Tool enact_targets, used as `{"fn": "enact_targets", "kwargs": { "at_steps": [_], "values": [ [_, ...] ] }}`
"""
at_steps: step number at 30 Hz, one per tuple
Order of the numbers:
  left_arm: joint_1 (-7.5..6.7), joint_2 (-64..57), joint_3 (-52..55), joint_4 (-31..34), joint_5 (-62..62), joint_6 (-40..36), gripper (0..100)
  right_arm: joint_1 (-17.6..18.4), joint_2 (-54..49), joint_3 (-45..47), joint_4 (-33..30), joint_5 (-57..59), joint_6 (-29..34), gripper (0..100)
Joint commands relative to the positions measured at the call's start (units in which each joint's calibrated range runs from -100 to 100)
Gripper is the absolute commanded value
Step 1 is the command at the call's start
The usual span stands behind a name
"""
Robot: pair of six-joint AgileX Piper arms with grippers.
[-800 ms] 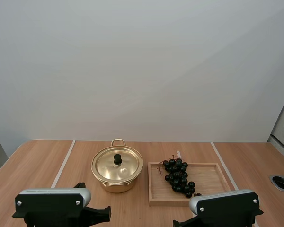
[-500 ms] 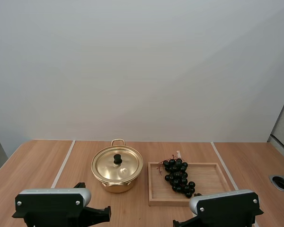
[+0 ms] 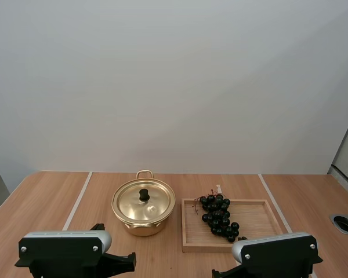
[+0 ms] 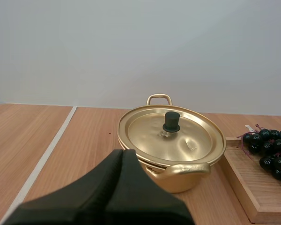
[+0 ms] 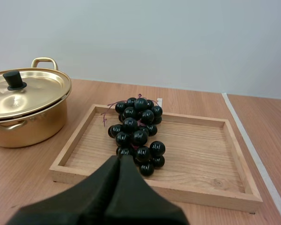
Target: Open the lid, put the grape in the pot, and close it
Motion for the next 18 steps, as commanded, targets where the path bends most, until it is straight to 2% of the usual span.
{"fn": "enact_targets", "kwargs": {
  "at_steps": [1, 18],
  "values": [
    [0.05, -0.34, 0.14, -0.63, -0.81, -0.58, 0, -0.22, -0.26, 0.0, -0.21, 0.05, -0.13, 0],
    [0.05, -0.34, 0.14, -0.63, -0.42, -0.58, 0, -0.22, -0.26, 0.0, 0.19, 0.05, -0.13, 0]
  ]
}}
